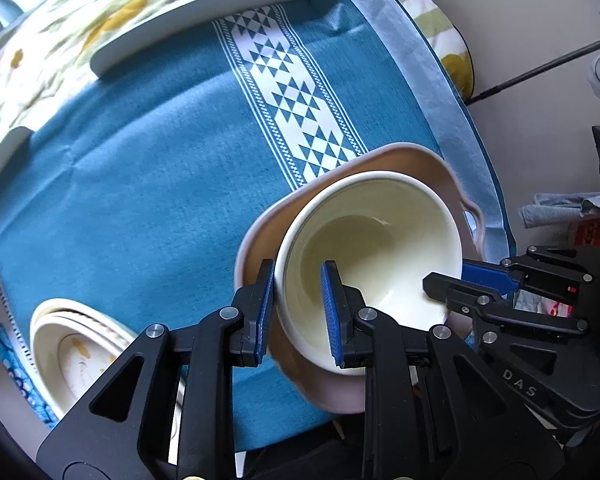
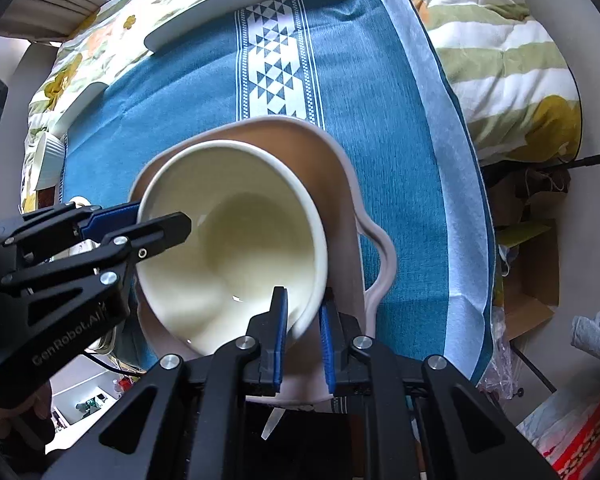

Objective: Organize plates and bowls
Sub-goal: 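Lift the cream bowl with both grippers and lower it into the pink bowl, open, then move both grippers to the small white bowl and grasp its rim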

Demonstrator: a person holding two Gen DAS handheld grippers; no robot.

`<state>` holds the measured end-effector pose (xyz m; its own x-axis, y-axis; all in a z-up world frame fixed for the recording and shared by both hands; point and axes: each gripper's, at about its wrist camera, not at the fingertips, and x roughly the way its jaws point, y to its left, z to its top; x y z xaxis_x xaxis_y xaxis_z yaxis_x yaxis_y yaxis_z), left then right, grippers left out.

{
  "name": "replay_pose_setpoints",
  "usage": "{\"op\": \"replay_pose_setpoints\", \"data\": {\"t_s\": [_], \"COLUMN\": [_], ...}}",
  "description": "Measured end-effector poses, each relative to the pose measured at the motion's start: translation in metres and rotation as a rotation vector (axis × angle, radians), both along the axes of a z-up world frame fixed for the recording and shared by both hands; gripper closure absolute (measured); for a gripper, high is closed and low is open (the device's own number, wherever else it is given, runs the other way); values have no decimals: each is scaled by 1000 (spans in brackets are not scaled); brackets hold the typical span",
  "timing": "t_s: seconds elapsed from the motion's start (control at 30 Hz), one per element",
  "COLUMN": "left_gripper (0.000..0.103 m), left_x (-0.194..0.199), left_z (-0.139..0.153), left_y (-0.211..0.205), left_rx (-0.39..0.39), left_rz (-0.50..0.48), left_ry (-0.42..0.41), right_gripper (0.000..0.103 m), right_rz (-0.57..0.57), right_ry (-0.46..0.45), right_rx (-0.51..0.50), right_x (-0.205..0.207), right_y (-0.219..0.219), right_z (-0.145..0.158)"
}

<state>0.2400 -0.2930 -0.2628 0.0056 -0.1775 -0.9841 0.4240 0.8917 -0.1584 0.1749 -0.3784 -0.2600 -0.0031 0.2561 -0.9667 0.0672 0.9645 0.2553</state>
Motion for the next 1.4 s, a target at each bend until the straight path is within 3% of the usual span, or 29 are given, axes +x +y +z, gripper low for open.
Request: {"op": "replay_pose_setpoints", "data": {"t_s": [0.27,0.5,0.57,0.6,0.63,0.67,0.7,0.73,0.8,0.97,1.1,1.3,1.4], "left_gripper": [84,80,65,28,1,0,0,0,0,0,0,0,0], "left_x": [-9,-25,-33,-37,-41,-47,-52,-56,-64,-89,-100,-109,-98], "left_z": [34,90,112,121,131,141,150,155,163,178,179,179,171], "left_y": [11,37,55,64,75,88,101,115,137,208,262,345,383], "left_rx": [-45,-130,-150,-162,-173,-186,-192,-183,-169,-129,-91,-152,-153], "left_rz": [20,109,159,189,223,264,302,342,415,618,744,902,944], "left_ry": [-53,-196,-271,-304,-338,-379,-406,-421,-448,-524,-558,-634,-638], "right_gripper": [89,89,89,89,88,84,67,35,0,0,0,0,0], "right_rz": [7,65,106,132,155,184,205,231,296,450,510,540,571], "right_ry": [-40,-172,-234,-268,-297,-332,-357,-386,-442,-533,-589,-574,-599], "right_rx": [1,16,38,52,60,68,71,74,88,128,179,267,236], "right_x": [-12,-20,-17,-14,-12,-9,-7,-4,-1,17,36,78,92], "right_y": [-7,-2,8,14,19,26,32,41,57,105,153,223,258], "right_z": [26,76,93,103,110,119,124,128,136,147,158,167,169]}}
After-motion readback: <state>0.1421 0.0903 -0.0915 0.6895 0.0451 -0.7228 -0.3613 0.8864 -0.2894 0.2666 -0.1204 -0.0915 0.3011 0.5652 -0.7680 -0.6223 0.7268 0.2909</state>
